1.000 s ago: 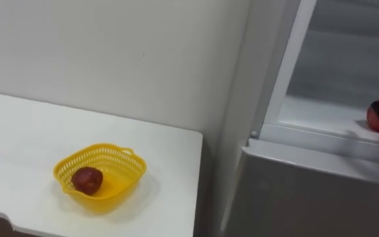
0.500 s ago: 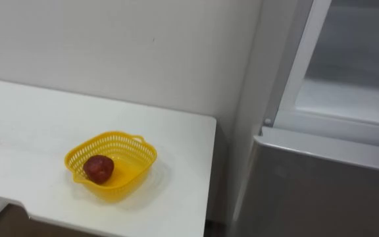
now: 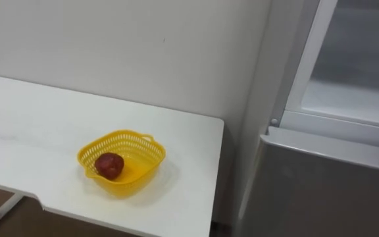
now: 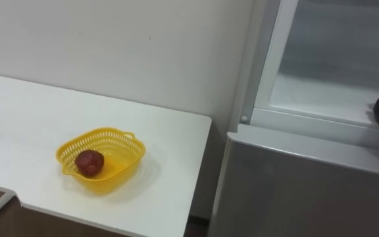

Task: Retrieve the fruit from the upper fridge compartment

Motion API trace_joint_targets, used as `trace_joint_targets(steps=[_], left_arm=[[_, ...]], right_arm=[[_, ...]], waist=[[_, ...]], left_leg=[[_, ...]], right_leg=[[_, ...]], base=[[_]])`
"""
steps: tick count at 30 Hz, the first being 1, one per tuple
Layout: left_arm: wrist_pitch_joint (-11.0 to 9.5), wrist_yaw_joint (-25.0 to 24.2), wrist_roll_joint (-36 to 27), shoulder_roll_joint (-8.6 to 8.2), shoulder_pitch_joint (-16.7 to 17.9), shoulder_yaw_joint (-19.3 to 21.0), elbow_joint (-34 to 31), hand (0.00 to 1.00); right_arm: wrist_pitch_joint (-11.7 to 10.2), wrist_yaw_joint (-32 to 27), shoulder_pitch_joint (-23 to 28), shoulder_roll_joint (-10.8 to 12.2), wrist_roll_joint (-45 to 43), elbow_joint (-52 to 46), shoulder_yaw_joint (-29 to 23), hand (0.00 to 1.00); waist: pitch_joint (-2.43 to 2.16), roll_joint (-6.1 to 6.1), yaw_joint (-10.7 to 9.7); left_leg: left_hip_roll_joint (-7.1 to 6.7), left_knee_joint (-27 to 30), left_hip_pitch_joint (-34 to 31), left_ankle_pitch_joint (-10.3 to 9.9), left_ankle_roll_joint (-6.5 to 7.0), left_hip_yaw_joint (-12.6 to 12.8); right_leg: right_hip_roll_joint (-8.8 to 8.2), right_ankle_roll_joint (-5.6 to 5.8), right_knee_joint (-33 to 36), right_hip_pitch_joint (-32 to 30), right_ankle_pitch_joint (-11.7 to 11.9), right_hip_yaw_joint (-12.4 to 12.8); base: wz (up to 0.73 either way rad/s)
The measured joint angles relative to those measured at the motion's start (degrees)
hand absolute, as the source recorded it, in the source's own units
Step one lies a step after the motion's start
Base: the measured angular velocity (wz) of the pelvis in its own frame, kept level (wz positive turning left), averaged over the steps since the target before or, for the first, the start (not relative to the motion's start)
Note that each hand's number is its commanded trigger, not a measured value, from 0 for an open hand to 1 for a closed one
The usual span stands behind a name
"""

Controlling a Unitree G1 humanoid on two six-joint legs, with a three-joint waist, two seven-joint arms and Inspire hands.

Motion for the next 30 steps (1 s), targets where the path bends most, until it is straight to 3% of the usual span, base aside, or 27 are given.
trace_joint_targets(steps=[1, 7, 15, 20, 30], left_arm=[[0.05, 0.04, 0.0, 0.0, 0.01, 0.0, -0.28, 0.0], [0.22, 0.35, 0.0, 0.03, -0.04, -1.27, -0.34, 0.0], [0.26, 0.17, -0.01, 0.37, -0.2, -0.95, 0.62, 0.0], [0.38, 0.2, -0.01, 0.39, 0.15, -0.92, 0.92, 0.0], [0.28, 0.22, -0.09, 0.41, -0.09, -1.02, 1.65, 0.0]], right_arm=[[0.0, 0.12, -0.03, -0.04, 0.03, 0.07, 0.0, 1.0], [-0.37, 3.19, -1.33, -0.43, 2.81, 2.08, 0.64, 1.0], [-1.06, 13.26, -1.52, -2.17, 5.84, 3.73, -0.09, 1.0], [-1.39, 16.05, -2.69, -3.51, 6.68, 5.06, 0.01, 1.0], [-1.36, 19.76, -4.26, -4.12, 6.67, 6.2, 0.49, 1.0]], waist=[[0.0, 0.0, 0.03], [0.12, 0.07, -0.17], [0.38, -0.03, -1.14], [0.56, 0.05, -0.99], [0.63, -0.09, -0.93]], left_leg=[[-0.01, -0.01, -0.09, 0.01, -0.02, -0.1], [0.06, 0.18, 0.36, 0.07, -0.11, 0.05], [0.4, -0.27, 0.54, 0.06, -0.11, 0.41], [0.37, -1.43, 1.36, 0.29, -0.48, 0.52], [0.87, -2.82, 3.94, 0.66, -1.03, 0.62]], right_leg=[[0.0, -0.02, 0.0, -0.02, -0.03, -0.11], [0.07, -0.06, -0.02, 0.42, -0.06, -0.2], [0.22, -0.14, -0.1, 0.34, -0.11, 0.77], [0.46, -0.34, -0.21, 0.56, -0.23, 1.22], [1.39, -0.69, -2.39, 2.41, -0.18, 1.6]], base=[[0.07], [0.0], [-0.01], [-0.02], [-0.02]])
